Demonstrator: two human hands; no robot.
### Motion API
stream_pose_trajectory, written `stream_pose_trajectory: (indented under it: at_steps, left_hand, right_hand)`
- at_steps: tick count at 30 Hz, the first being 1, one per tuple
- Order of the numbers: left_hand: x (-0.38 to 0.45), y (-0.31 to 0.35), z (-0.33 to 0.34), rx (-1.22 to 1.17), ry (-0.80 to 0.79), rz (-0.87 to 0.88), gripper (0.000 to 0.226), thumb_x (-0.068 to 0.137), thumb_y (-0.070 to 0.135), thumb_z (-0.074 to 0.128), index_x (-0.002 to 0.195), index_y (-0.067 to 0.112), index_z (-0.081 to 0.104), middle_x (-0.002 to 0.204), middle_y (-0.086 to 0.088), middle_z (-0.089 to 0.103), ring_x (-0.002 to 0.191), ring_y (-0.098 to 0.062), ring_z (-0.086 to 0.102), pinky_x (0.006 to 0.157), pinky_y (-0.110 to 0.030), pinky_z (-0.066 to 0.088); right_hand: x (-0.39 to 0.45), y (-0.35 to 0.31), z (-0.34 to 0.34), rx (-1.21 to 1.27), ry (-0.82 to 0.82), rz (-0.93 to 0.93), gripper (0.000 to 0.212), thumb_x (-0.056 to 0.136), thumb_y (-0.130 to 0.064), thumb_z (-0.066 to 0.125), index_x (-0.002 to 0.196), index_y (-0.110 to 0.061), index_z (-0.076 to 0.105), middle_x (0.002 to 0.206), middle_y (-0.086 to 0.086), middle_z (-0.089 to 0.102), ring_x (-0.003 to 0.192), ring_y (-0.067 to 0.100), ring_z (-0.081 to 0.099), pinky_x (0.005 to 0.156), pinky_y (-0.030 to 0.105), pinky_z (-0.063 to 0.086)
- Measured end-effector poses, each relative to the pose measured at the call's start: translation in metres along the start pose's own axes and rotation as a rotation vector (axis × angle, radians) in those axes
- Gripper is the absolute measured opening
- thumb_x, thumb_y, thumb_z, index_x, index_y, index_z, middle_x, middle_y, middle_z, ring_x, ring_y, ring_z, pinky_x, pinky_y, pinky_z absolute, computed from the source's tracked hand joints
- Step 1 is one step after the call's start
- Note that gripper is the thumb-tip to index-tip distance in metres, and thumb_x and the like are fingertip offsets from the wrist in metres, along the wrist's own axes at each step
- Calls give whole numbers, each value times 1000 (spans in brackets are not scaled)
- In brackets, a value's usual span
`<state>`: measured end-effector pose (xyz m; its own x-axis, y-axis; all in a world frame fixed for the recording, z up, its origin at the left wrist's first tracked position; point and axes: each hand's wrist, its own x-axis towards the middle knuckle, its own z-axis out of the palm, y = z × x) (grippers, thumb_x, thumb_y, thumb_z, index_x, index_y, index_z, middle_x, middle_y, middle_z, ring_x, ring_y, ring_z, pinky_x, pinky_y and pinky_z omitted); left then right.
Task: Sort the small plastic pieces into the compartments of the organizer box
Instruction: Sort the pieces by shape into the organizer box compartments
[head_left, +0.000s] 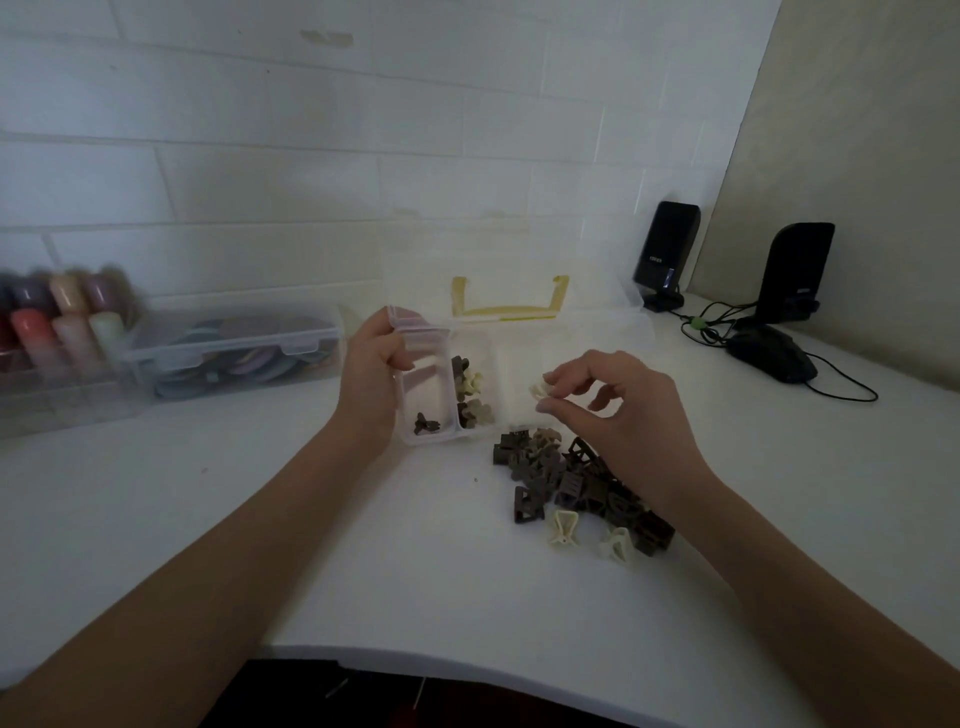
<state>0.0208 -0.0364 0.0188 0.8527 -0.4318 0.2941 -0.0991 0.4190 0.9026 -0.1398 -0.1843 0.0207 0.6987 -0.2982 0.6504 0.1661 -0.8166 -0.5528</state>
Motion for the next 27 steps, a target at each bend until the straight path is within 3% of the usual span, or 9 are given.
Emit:
stream_pose_trajectory:
  at_steps: [5,11,14,16,20,24,27]
  left_hand:
    - [2,6,-1,43,-145,-57,38,46,0,35,78,11,53,77,-3,64,86,-21,64,78,-35,52]
    - [1,7,-3,100,-172,-77,39,46,-1,37,79,13,52,85,-6,62,94,-25,61,91,-44,48]
    - [1,8,-3,119,-163,-83,38,47,0,37,79,13,52,86,-6,62,98,-27,59,92,-44,47]
    - [1,8,-1,112,-145,-92,39,46,-1,37,79,13,53,85,-6,62,96,-28,59,88,-42,48]
    - [2,3,2,102,-53,-86,34,49,0,39,77,12,54,88,-9,62,95,-30,60,83,-41,52]
    - [4,0,-1,88,6,-95,14,61,8,59,72,15,54,90,-13,57,93,-31,57,77,-37,54]
    - [6,-2,-3,73,48,-94,13,69,6,63,71,16,56,88,-12,58,92,-31,55,78,-37,54]
  right_hand:
    - [-1,0,2,-99,28,-44,12,74,-22,76,71,-23,65,84,-20,57,75,1,47,63,9,36]
    - [-4,-1,7,-182,-46,-127,13,77,-20,74,74,-26,62,79,-20,55,75,0,45,66,10,37]
    - [-2,2,8,-293,-71,-192,4,80,-18,72,83,-20,71,88,-11,62,84,4,47,72,18,40]
    - [0,5,5,-323,-64,-220,10,82,-19,69,91,-20,74,93,-7,63,86,7,48,75,22,41]
    - [6,2,-15,-252,-89,-128,14,83,-19,67,93,-28,72,80,-19,61,74,2,52,69,6,35]
    - [11,2,-29,-170,-392,-87,15,81,-17,70,87,-31,72,85,-18,68,82,2,58,68,7,40]
    - [11,6,-26,-271,-320,-138,17,82,-17,69,91,-30,74,92,-14,65,83,1,49,70,9,37]
